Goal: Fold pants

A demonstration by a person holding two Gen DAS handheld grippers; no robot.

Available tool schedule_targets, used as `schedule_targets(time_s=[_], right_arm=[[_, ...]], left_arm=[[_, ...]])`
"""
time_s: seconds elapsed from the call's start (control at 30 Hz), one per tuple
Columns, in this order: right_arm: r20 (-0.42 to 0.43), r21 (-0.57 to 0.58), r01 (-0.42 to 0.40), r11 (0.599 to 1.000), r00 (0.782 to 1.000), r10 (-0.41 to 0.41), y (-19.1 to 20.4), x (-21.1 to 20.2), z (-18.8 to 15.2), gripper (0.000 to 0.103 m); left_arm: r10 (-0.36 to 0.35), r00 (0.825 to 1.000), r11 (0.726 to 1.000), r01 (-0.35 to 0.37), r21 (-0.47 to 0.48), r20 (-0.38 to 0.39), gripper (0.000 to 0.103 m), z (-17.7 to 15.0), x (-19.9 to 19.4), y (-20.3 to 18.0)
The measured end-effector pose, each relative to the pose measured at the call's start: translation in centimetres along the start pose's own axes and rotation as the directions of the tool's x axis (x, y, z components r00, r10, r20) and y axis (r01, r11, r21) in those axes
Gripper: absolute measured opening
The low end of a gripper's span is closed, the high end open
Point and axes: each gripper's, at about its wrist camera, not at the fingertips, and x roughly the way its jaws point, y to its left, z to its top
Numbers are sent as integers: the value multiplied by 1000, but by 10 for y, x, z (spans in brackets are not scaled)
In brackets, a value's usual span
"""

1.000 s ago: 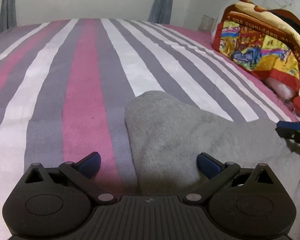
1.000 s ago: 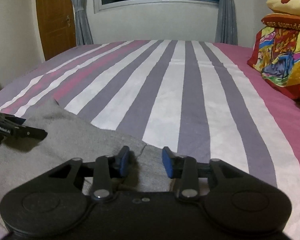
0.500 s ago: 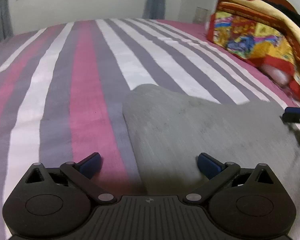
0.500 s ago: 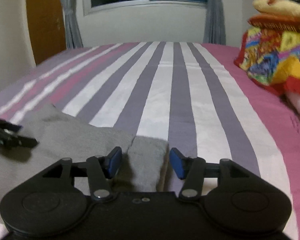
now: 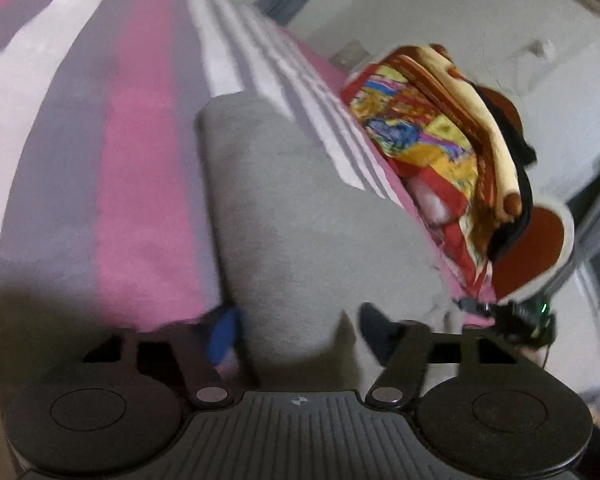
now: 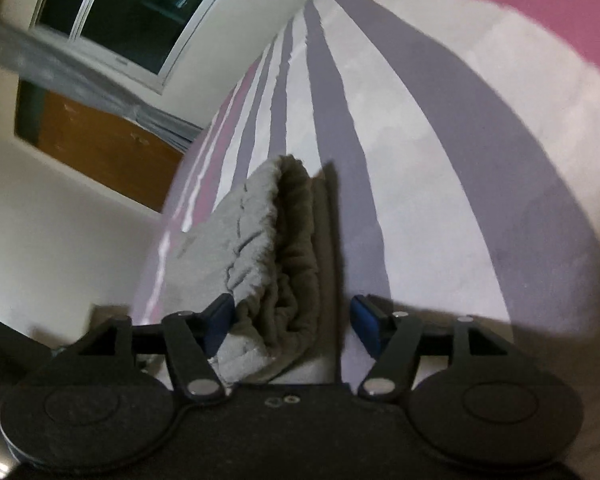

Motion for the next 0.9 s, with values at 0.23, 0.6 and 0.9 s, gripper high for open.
schedule_targets(time_s=[0.23, 0.6, 0.9], right_arm=[[-46, 35, -104, 994, 993, 106, -17, 10, 8, 69], [-182, -72, -149, 986, 974, 134, 3, 74, 37, 64], [-218, -159, -280, 947, 945, 243, 67, 82, 79, 52]], left_arm=[[-110, 994, 993, 110, -51, -7, 59, 2, 10, 25], [-228, 973, 974, 228, 3, -44, 37, 26, 53, 29], [-265, 964, 962, 262, 81, 35, 31, 68, 13, 12]])
